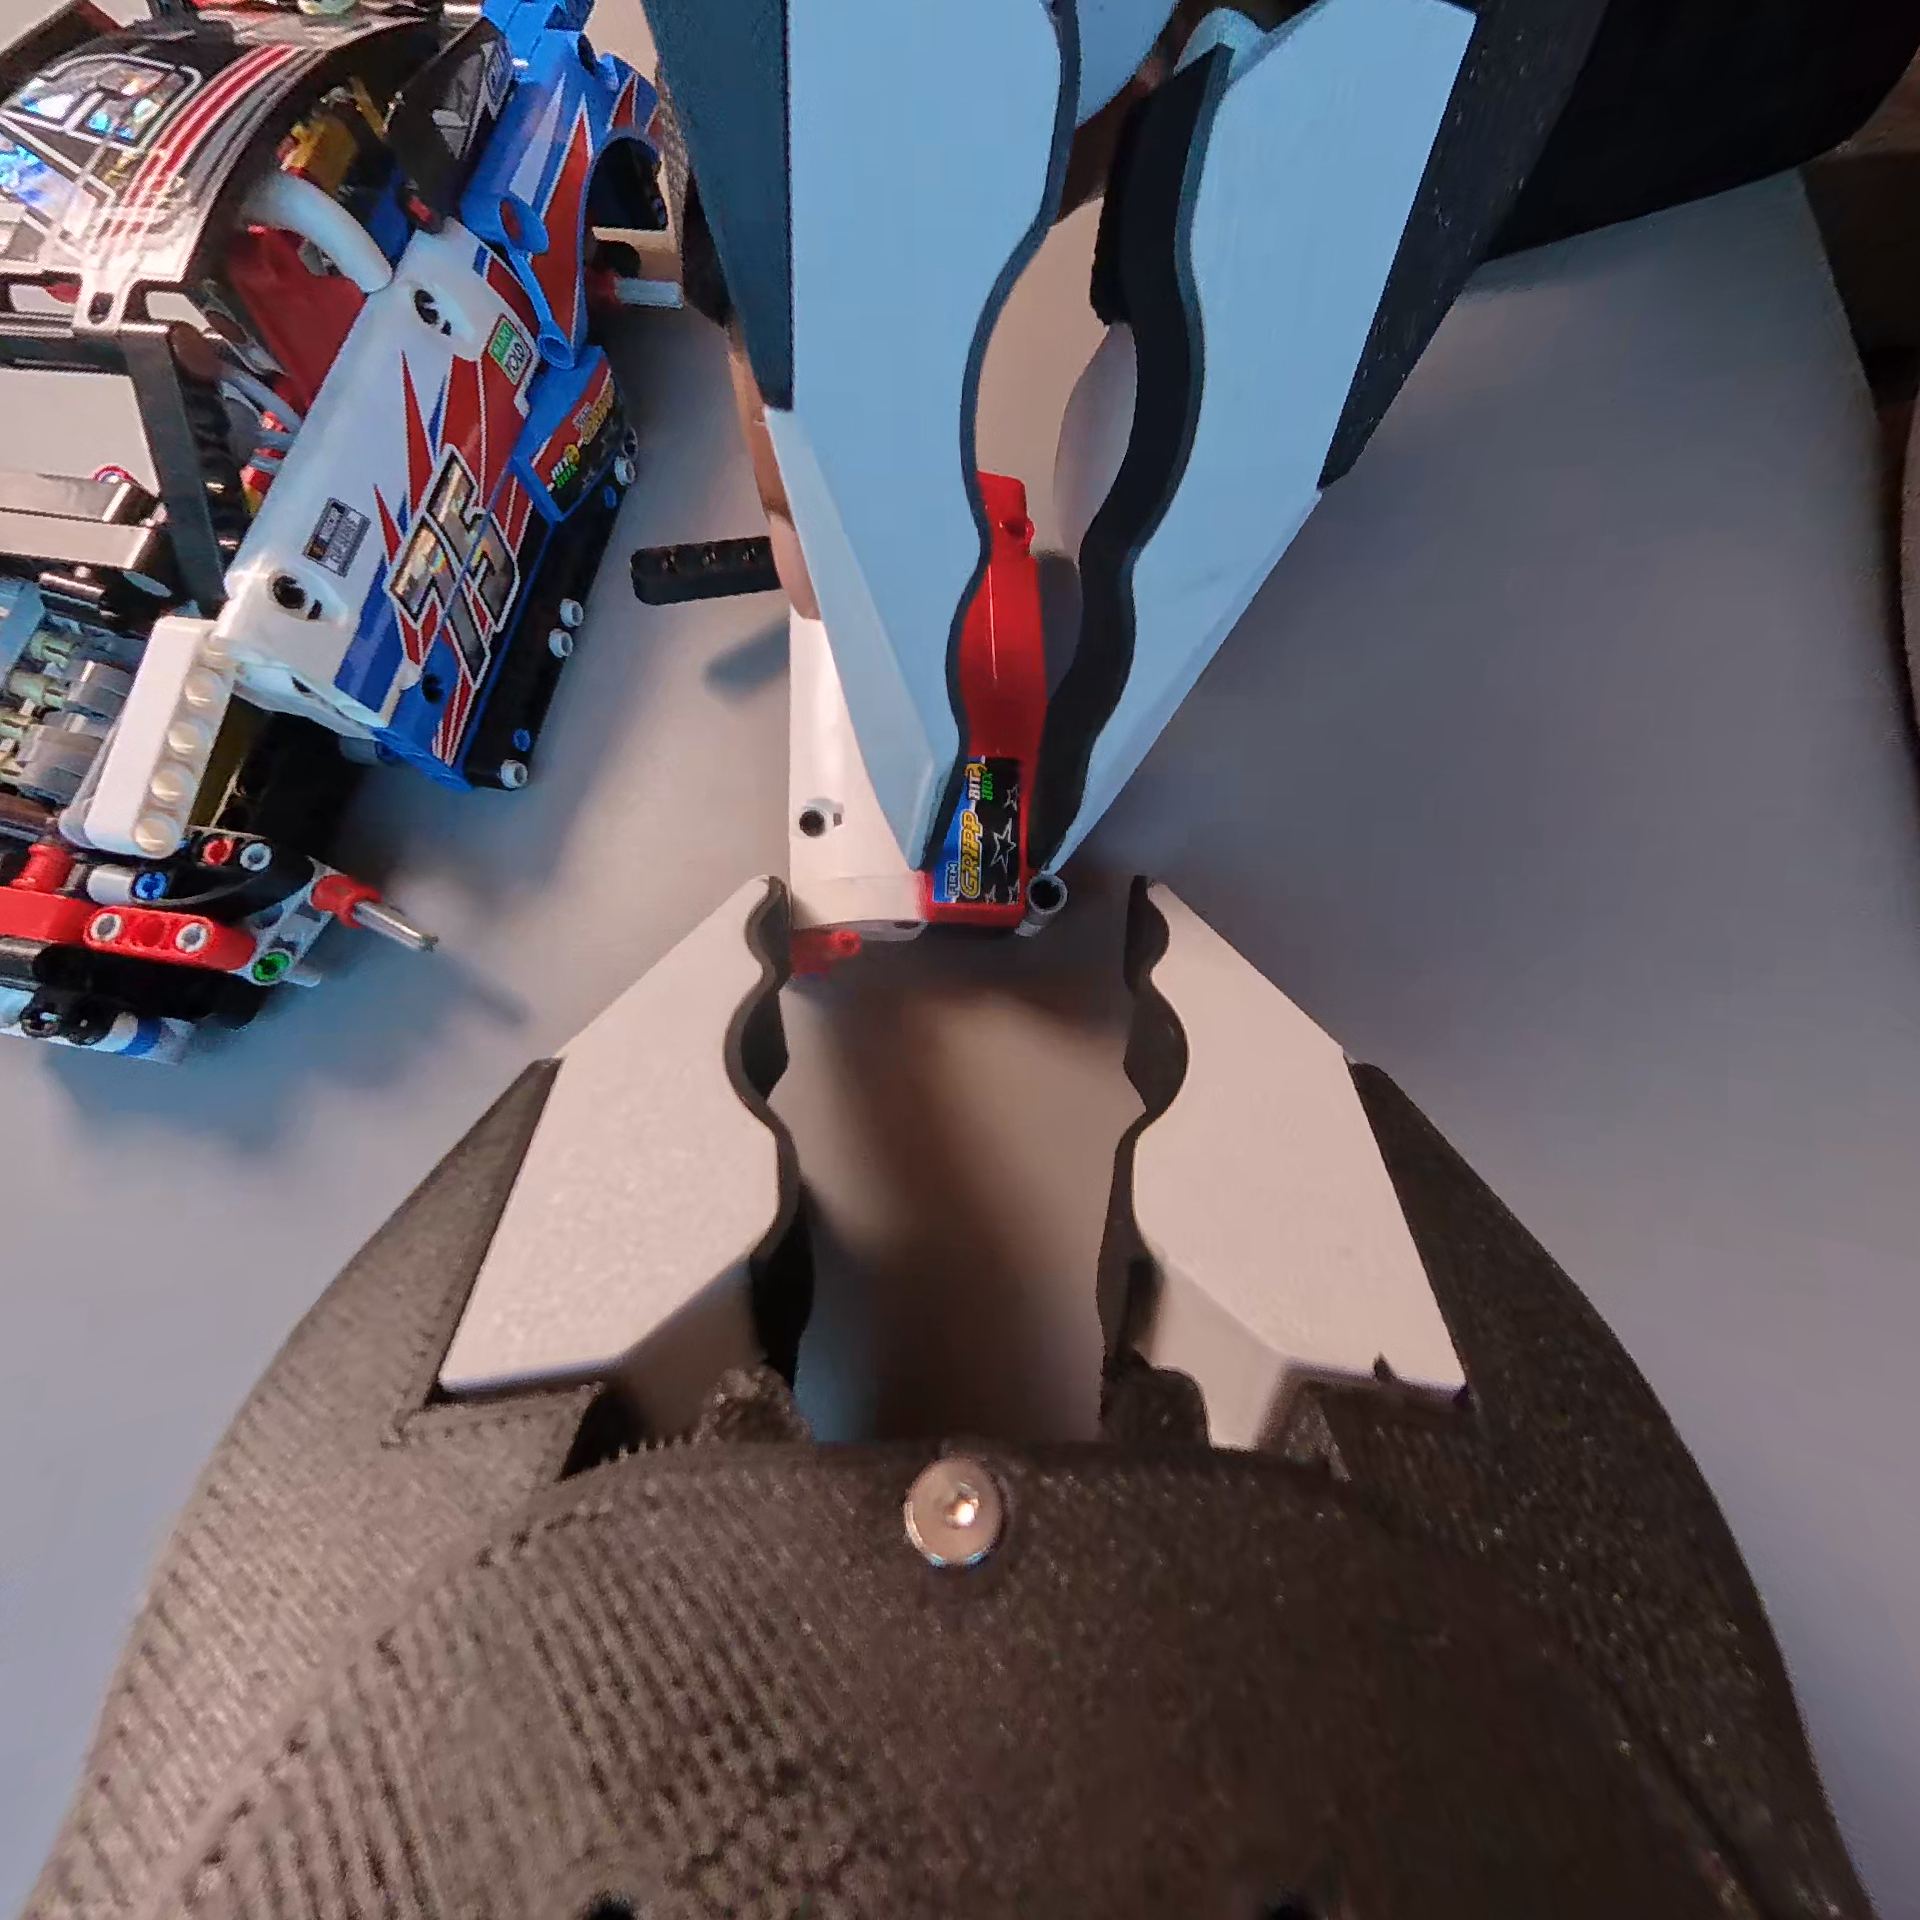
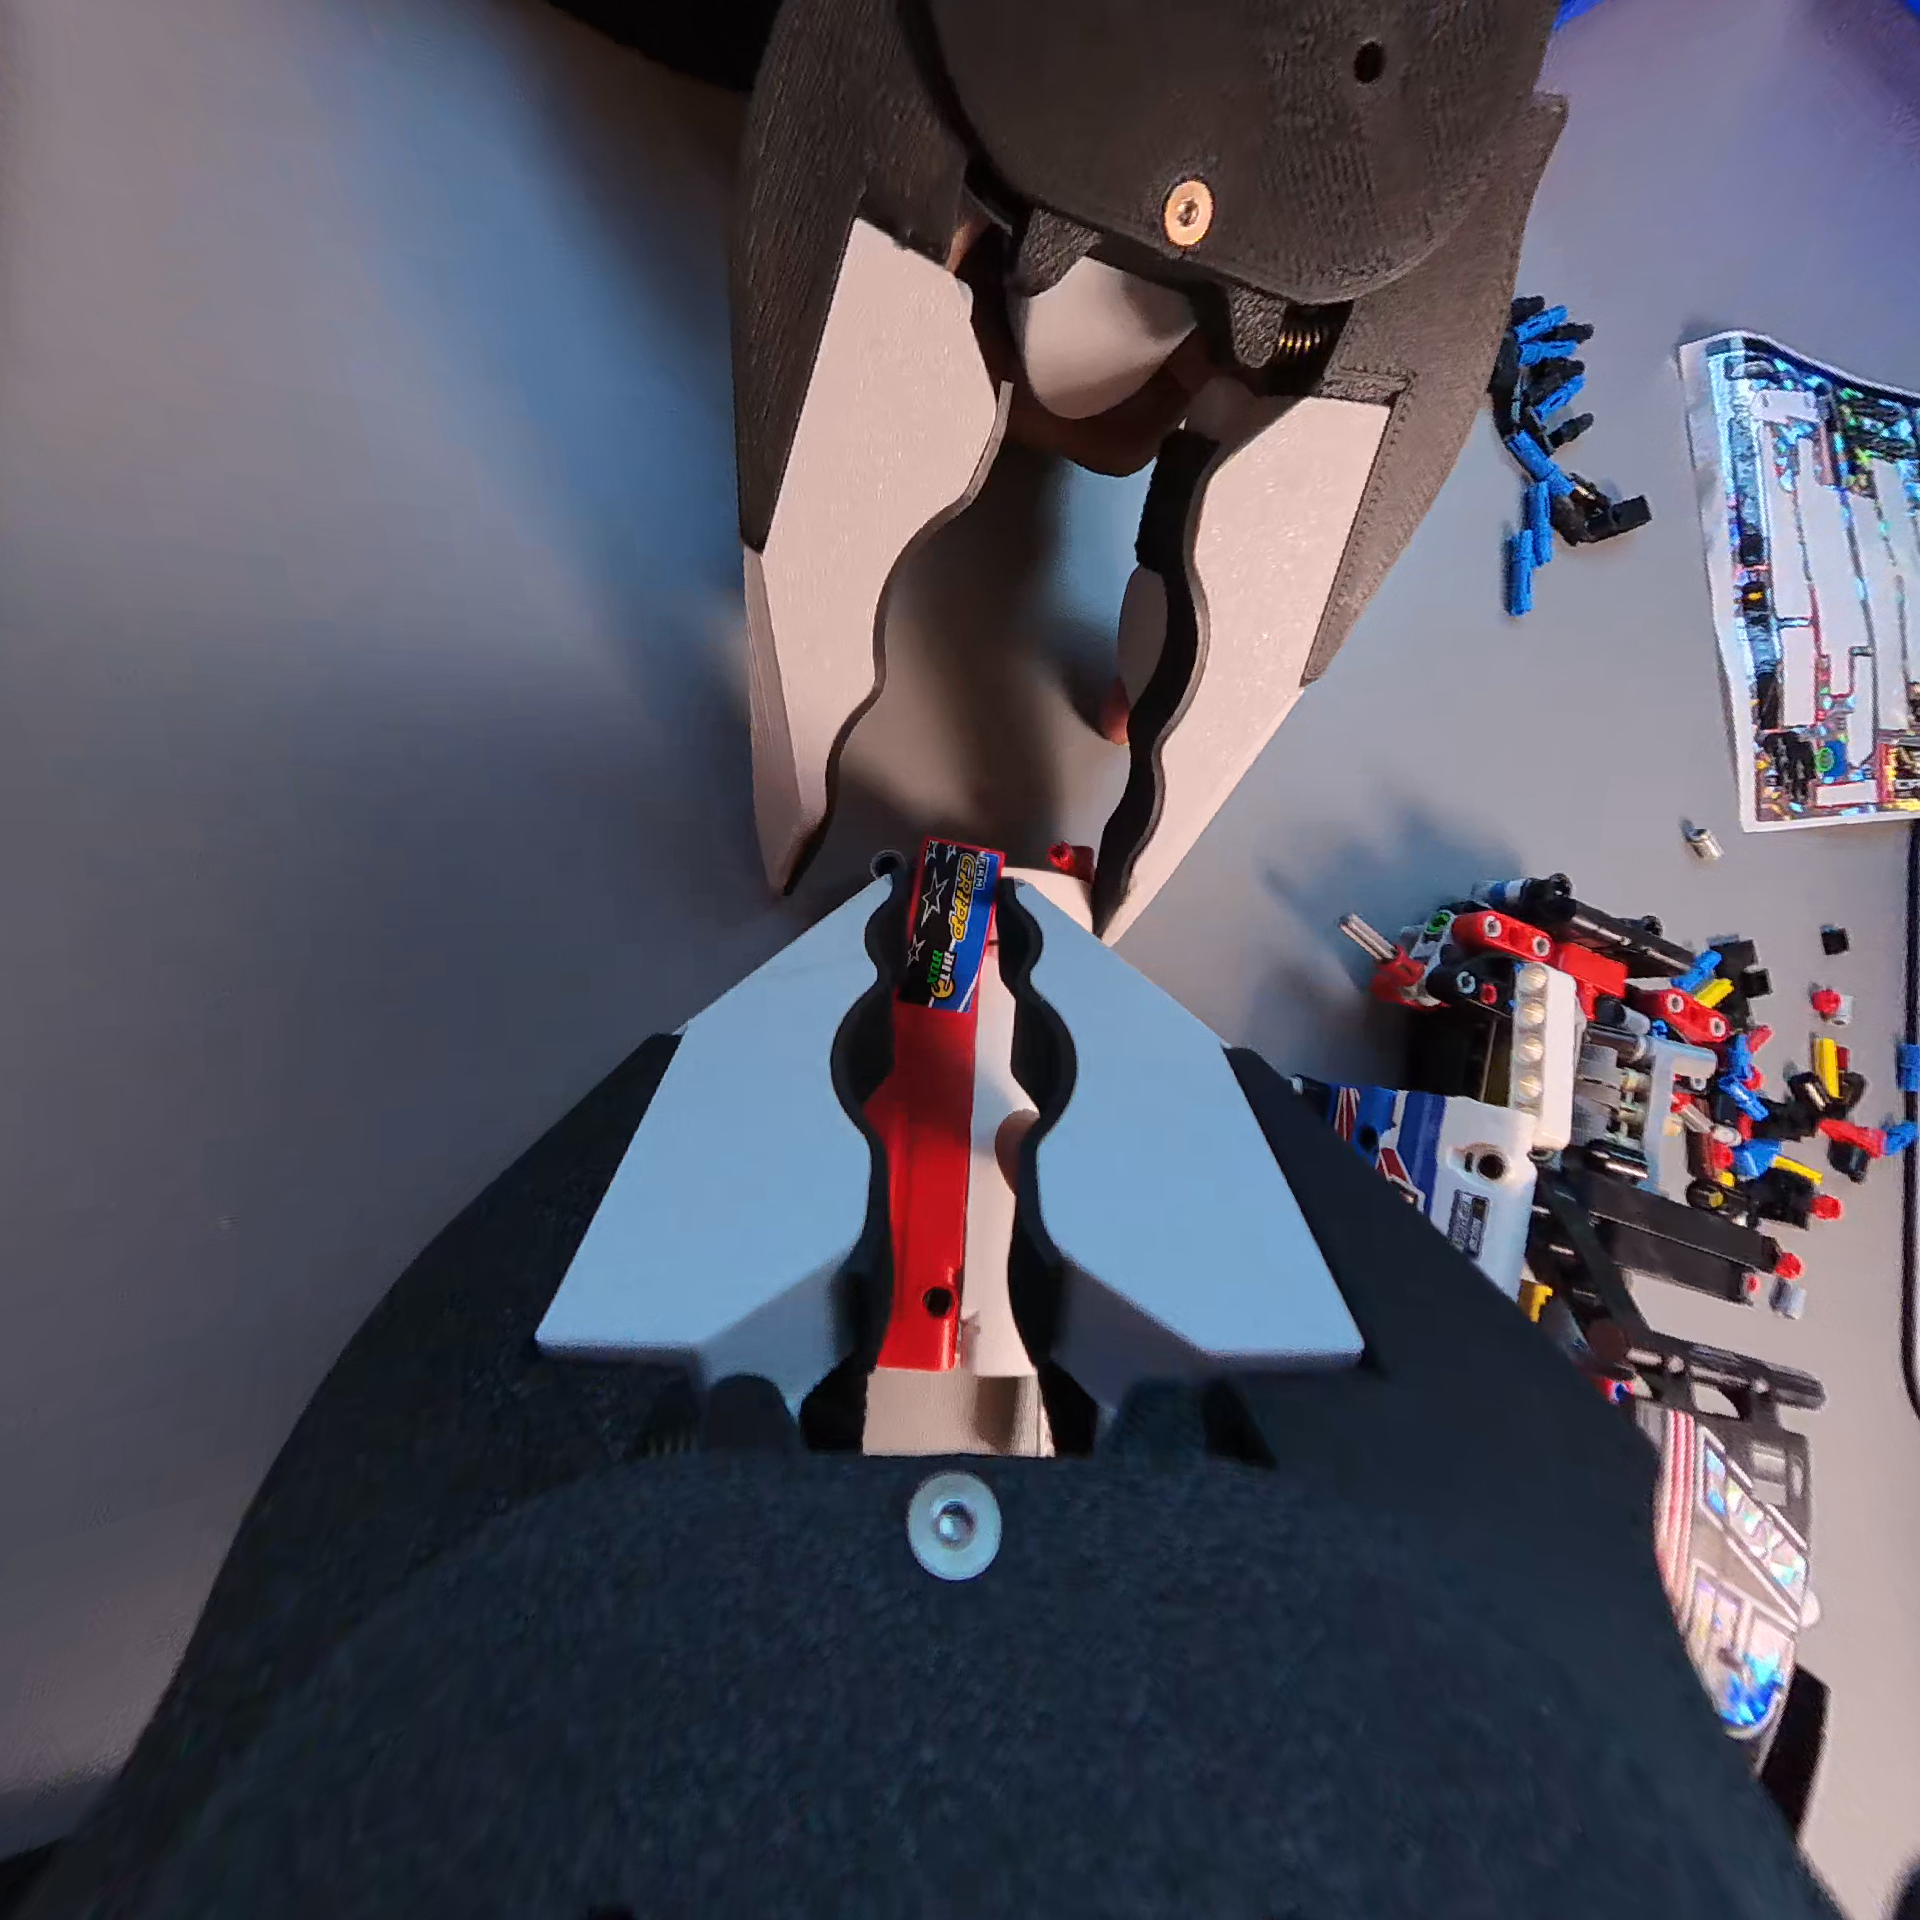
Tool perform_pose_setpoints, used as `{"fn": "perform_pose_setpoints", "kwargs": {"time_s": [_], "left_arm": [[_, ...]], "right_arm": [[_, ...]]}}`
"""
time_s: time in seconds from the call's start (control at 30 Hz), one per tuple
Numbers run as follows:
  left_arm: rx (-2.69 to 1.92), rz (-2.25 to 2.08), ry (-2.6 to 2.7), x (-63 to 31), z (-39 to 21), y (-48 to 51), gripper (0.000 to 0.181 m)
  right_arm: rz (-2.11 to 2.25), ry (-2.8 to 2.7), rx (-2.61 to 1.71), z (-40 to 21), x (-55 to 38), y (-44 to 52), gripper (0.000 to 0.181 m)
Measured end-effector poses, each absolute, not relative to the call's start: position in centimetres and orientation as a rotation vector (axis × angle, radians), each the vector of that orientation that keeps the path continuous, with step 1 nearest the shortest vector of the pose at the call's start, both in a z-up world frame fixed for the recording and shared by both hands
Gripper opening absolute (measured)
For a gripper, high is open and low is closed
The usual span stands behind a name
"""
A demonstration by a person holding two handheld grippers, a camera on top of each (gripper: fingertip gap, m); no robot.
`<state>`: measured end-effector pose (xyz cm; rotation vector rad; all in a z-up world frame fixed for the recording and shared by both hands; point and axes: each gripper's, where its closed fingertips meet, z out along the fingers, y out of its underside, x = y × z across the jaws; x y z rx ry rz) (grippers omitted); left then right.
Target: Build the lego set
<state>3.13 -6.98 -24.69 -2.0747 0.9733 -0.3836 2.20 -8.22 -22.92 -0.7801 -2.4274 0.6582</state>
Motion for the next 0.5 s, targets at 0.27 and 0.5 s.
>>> {"fn": "perform_pose_setpoints", "kwargs": {"time_s": [0.27,0.5], "left_arm": [[-2.076,-0.376,0.964,3.03,-24.68,-6.96,0.061],[-2.076,-0.362,0.953,2.89,-24.65,-6.83,0.055]], "right_arm": [[0.613,-2.436,-0.735,-23.05,2.11,-7.89,0.017],[0.705,-2.402,-0.780,-22.37,2.34,-8.20,0.016]]}}
